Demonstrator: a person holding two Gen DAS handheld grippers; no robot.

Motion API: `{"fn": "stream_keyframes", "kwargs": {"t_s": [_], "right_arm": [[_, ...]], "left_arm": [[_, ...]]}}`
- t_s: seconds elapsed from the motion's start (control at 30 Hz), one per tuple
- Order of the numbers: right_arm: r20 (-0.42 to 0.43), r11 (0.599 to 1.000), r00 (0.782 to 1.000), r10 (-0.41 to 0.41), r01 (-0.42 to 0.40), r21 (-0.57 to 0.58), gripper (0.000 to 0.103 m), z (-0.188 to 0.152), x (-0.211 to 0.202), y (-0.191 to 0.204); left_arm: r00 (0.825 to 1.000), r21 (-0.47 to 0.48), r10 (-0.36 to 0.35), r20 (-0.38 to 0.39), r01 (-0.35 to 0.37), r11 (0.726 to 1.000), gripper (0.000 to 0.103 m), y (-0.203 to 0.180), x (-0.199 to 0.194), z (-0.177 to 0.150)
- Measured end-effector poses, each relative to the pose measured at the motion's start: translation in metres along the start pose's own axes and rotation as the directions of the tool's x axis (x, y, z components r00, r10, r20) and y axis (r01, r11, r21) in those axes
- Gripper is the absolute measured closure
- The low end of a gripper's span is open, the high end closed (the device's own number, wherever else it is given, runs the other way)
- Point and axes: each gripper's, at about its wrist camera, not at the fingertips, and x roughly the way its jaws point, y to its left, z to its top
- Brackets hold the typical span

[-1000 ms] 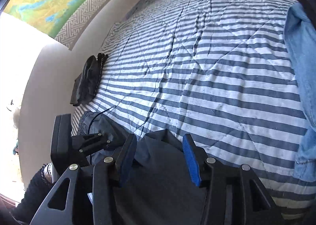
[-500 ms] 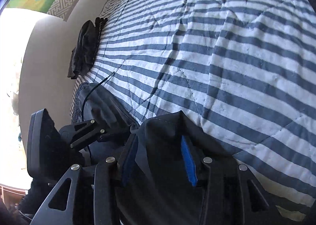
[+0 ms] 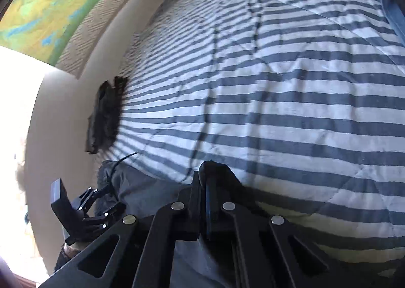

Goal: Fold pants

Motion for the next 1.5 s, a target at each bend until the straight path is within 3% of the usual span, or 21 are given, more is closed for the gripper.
{"fn": "stream_keyframes", "kwargs": {"t_s": [0.07,0.2,0.33,0.47,0.6,0.67,0.73,0.8,0.87,0.93,0.97,1.03,1.07,1.1,1.17,1.3,1.37,1.43,1.5], "right_arm": [[-0.007,0.992,0.994,-0.109,0.108,-0.058,0.096,0.001,-0.003,0.01],[0.127,0.975,0.973,-0.191,0.203,-0.093,0.089,-0.013,-0.061,0.029],[0.126,0.957,0.981,-0.147,0.173,-0.232,0.089,-0.08,-0.096,0.07],[0.047,0.936,0.979,-0.198,0.203,-0.288,0.089,-0.161,-0.066,0.081],[-0.016,0.944,0.966,-0.258,0.249,-0.216,0.089,-0.214,-0.036,0.053],[-0.027,0.95,0.968,-0.251,0.241,-0.198,0.089,-0.233,-0.04,0.044],[0.005,0.958,0.973,-0.232,0.229,-0.173,0.089,-0.253,-0.068,0.036],[0.095,0.969,0.973,-0.211,0.221,-0.111,0.087,-0.271,-0.114,0.021],[0.214,0.97,0.948,-0.236,0.243,-0.007,0.083,-0.29,-0.172,-0.009],[0.323,0.949,0.892,-0.315,0.29,0.123,0.08,-0.311,-0.226,-0.047],[0.368,0.928,0.855,-0.367,0.309,0.208,0.08,-0.325,-0.254,-0.073],[0.401,0.872,0.792,-0.461,0.322,0.368,0.08,-0.354,-0.299,-0.12],[0.399,0.846,0.772,-0.494,0.323,0.424,0.08,-0.365,-0.313,-0.137],[0.393,0.801,0.743,-0.542,0.316,0.508,0.08,-0.384,-0.333,-0.165],[0.391,0.755,0.726,-0.565,0.264,0.6,0.08,-0.41,-0.356,-0.203],[0.473,0.701,0.743,-0.474,-0.007,0.713,0.076,-0.453,-0.381,-0.274],[0.529,0.686,0.735,-0.424,-0.121,0.718,0.071,-0.461,-0.384,-0.296],[0.559,0.668,0.725,-0.402,-0.185,0.721,0.071,-0.46,-0.381,-0.311],[0.557,0.667,0.734,-0.387,-0.194,0.719,0.071,-0.45,-0.374,-0.319]], "left_arm": [[1.0,0.006,0.026,0.016,-0.026,1.0,0.035,0.0,-0.01,0.005],[0.996,0.027,0.042,0.08,-0.044,0.999,0.036,-0.006,-0.046,0.006],[0.988,0.079,-0.108,0.112,0.099,0.992,0.037,-0.035,-0.083,-0.005],[0.966,0.163,-0.254,0.054,0.242,0.956,0.037,-0.091,-0.085,-0.029],[0.963,0.247,-0.261,-0.073,0.271,0.93,0.037,-0.136,-0.058,-0.056],[0.977,0.317,-0.2,-0.073,0.213,0.924,0.036,-0.155,-0.057,-0.074],[0.979,0.322,-0.194,-0.071,0.206,0.924,0.037,-0.154,-0.069,-0.076],[0.983,0.311,-0.178,-0.039,0.181,0.933,0.037,-0.15,-0.084,-0.073],[0.987,0.321,-0.159,-0.017,0.156,0.934,0.037,-0.152,-0.1,-0.068],[0.988,0.34,-0.154,0.004,0.143,0.929,0.037,-0.159,-0.113,-0.062],[0.989,0.355,-0.148,0.018,0.132,0.925,0.037,-0.166,-0.119,-0.059],[0.99,0.373,-0.14,0.033,0.118,0.92,0.037,-0.182,-0.124,-0.051],[0.988,0.371,-0.15,0.028,0.129,0.92,0.037,-0.188,-0.12,-0.04],[0.986,0.367,-0.165,0.021,0.146,0.919,0.037,-0.196,-0.12,-0.036],[0.984,0.382,-0.178,0.014,0.159,0.91,0.037,-0.216,-0.118,-0.025],[0.982,0.428,-0.191,-0.002,0.173,0.887,0.037,-0.261,-0.116,-0.015],[0.981,0.464,-0.193,-0.002,0.172,0.869,0.037,-0.285,-0.127,-0.021],[0.981,0.492,-0.195,-0.002,0.171,0.854,0.037,-0.302,-0.13,-0.021],[0.979,0.508,-0.203,-0.002,0.176,0.843,0.037,-0.315,-0.135,-0.02]]}}
